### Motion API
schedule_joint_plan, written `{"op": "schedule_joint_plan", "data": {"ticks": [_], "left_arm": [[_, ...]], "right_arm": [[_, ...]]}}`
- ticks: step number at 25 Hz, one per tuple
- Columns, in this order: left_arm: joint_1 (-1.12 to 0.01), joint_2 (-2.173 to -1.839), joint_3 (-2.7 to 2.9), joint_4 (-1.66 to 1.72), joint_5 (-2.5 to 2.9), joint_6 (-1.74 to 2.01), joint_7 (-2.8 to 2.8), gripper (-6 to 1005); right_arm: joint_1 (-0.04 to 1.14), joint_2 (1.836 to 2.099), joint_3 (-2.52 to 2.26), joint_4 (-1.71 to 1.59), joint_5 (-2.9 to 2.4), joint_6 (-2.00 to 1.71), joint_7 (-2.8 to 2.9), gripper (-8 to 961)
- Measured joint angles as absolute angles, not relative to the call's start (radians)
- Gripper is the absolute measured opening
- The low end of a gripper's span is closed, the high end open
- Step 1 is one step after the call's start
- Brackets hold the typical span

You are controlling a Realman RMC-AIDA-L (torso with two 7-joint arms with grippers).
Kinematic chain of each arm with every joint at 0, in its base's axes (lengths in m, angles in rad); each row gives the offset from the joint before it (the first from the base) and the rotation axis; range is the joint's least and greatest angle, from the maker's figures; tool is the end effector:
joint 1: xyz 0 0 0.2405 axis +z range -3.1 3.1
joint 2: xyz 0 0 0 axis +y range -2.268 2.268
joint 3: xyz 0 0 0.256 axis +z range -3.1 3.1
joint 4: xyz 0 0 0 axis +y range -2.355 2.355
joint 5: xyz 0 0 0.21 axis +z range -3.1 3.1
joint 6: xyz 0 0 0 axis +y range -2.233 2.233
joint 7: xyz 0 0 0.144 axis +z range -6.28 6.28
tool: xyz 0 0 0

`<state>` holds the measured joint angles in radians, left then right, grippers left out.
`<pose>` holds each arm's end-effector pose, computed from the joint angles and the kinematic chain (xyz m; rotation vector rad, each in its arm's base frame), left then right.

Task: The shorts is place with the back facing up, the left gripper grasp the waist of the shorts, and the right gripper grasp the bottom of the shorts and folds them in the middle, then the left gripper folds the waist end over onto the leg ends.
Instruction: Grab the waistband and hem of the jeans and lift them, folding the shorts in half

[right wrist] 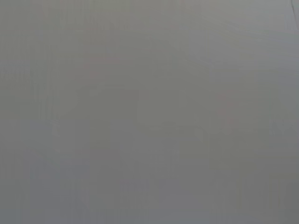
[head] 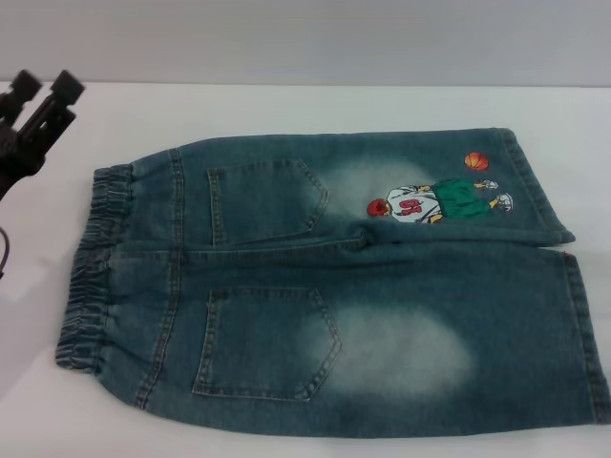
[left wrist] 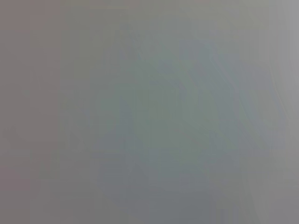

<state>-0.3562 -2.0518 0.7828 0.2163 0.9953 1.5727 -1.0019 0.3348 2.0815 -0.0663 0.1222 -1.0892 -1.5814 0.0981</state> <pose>-0.3096 0.2980 0.0359 -1.7821 -0.7154 -1.3587 0.3603 0.2630 0.0384 -1.1966 0.4283 0.7377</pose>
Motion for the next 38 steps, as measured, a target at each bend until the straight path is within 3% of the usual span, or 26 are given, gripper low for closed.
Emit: {"op": "schedule_joint_plan", "data": {"ticks": [10,21,26,38], "left_arm": [[-0.366,-2.041,0.782,0.461,1.241,1.596,-1.344,844],[-0.364,-1.938,0.782,0.662,1.677,1.772,-1.718,845],[-0.351,-1.934,0.769,0.700,1.874,1.883,-1.751,845],[-0.288,-1.938,0.625,0.688,2.124,1.688,-1.780,845]], "right_arm": [[0.328,2.082,-0.064,0.124,-1.089,-1.581,0.098,680],[0.328,2.080,-0.064,0.117,-1.089,-1.574,0.098,679],[0.335,2.080,-0.064,0.113,-1.089,-1.571,0.098,679],[0.350,2.079,-0.064,0.112,-1.089,-1.543,0.098,679]]}}
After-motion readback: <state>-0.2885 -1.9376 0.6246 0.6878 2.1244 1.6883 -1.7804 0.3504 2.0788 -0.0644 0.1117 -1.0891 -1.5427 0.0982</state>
